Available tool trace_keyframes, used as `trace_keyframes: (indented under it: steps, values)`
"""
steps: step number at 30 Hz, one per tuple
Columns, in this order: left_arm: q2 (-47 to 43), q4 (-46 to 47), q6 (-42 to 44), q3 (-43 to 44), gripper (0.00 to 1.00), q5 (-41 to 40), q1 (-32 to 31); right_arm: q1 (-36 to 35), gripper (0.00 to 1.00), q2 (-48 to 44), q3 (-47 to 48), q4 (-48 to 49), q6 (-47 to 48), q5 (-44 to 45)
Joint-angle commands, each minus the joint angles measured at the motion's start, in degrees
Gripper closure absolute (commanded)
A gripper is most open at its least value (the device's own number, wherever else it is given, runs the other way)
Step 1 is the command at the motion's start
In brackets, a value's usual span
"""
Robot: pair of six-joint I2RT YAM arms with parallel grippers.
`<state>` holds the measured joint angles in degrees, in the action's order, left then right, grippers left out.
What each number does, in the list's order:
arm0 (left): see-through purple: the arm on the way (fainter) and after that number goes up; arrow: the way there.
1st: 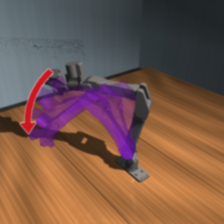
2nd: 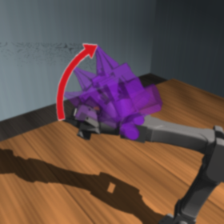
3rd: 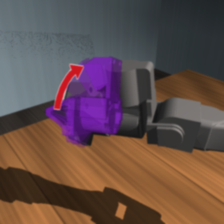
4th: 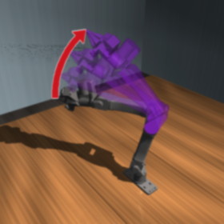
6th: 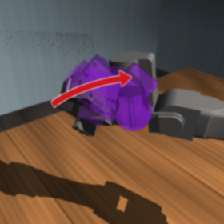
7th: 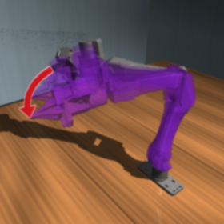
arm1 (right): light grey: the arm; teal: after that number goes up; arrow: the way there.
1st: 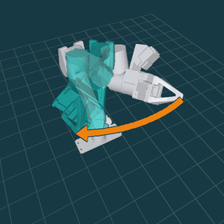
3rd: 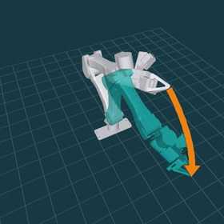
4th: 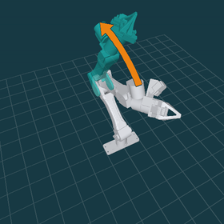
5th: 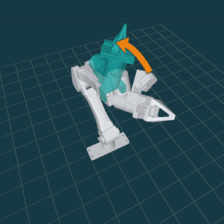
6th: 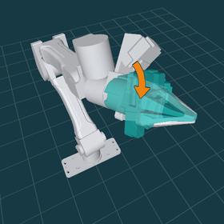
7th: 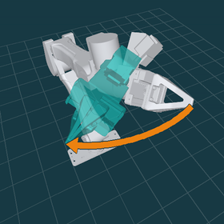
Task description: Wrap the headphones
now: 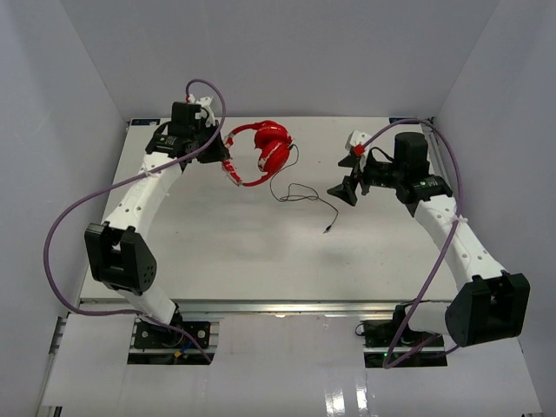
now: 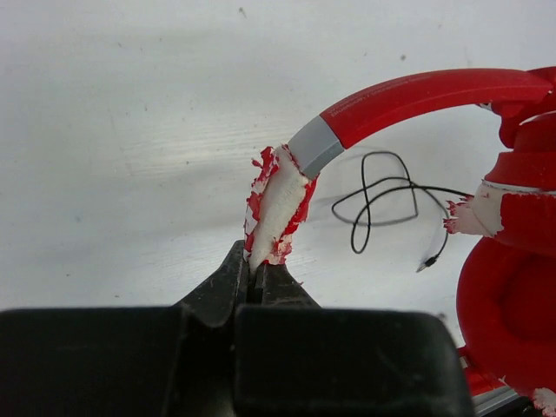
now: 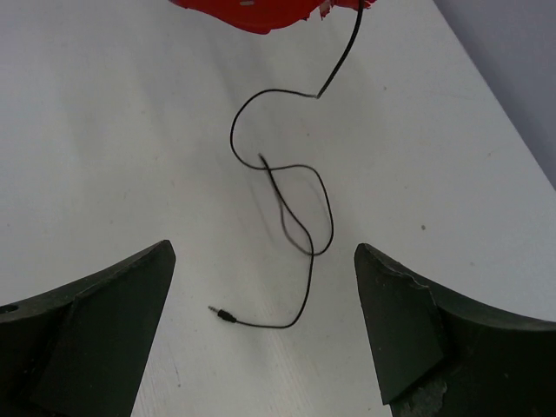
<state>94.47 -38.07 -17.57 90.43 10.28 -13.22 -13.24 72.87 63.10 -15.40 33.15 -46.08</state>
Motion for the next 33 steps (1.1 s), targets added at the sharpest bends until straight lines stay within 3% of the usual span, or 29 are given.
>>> trace_keyframes:
  steps: [1,7,23,29,33]
  values:
    - [-4.02,-1.91,-3.69,4.56,1.0,3.76,0.66,-1.69,0.1,3.47,6.56,3.18,-7.81,-3.41]
    - [-6.25,-2.63,-6.1,7.68,1.0,7.59,-0.4,-4.04,0.1,4.23,2.12,23.15,-28.21,-10.94]
    - [-13.14,-5.23,-14.8,14.4,1.0,16.0,-0.66,-9.78,0.1,19.91,10.87,39.16,-38.96,-1.75]
    - [-13.08,-5.19,-18.66,18.77,1.0,19.55,-0.66,-10.75,0.09,24.92,11.75,50.55,-48.47,-4.83]
    - [-13.28,-5.4,-20.52,22.89,1.0,19.89,-0.66,-12.29,0.03,26.97,8.96,60.92,-55.47,-9.39]
